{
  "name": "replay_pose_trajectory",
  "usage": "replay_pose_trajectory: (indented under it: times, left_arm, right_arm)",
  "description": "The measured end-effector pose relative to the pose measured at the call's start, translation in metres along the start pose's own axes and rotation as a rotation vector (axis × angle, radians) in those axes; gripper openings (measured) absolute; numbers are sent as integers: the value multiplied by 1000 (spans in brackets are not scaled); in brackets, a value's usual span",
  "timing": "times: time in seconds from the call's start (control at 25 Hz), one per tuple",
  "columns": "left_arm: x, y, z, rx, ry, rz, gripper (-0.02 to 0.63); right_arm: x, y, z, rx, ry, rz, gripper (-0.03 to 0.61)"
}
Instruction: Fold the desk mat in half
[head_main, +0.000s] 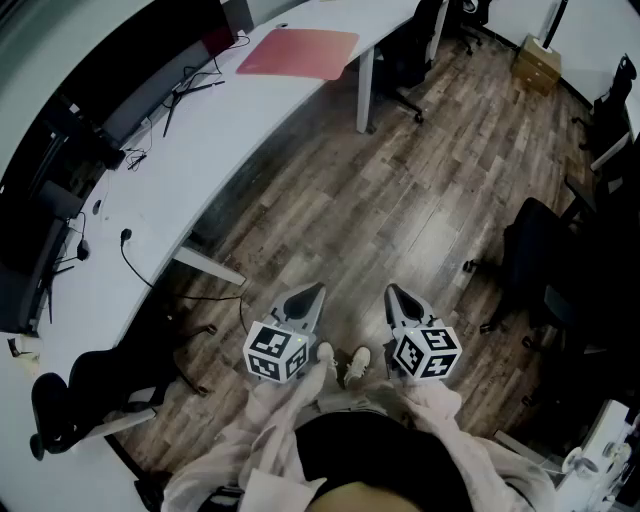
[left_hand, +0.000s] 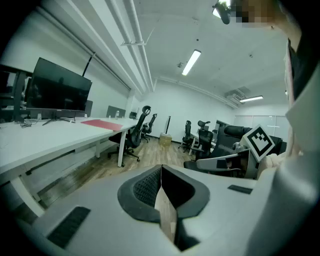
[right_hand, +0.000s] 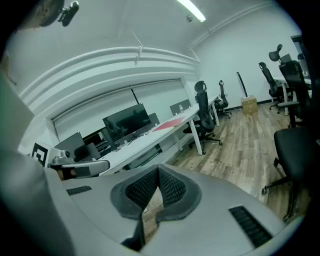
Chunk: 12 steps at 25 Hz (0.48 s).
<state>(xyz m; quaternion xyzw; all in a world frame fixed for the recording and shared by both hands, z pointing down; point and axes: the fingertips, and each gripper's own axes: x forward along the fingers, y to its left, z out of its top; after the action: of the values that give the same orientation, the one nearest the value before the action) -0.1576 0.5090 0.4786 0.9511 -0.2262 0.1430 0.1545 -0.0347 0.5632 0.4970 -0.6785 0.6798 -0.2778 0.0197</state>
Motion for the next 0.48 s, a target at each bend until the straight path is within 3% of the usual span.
replay_pose_trajectory:
  times: [0.48]
  left_arm:
    - [-27, 39, 2, -8, -42, -39, 29]
  right_arm:
    - [28, 30, -3, 38, -28, -74, 14]
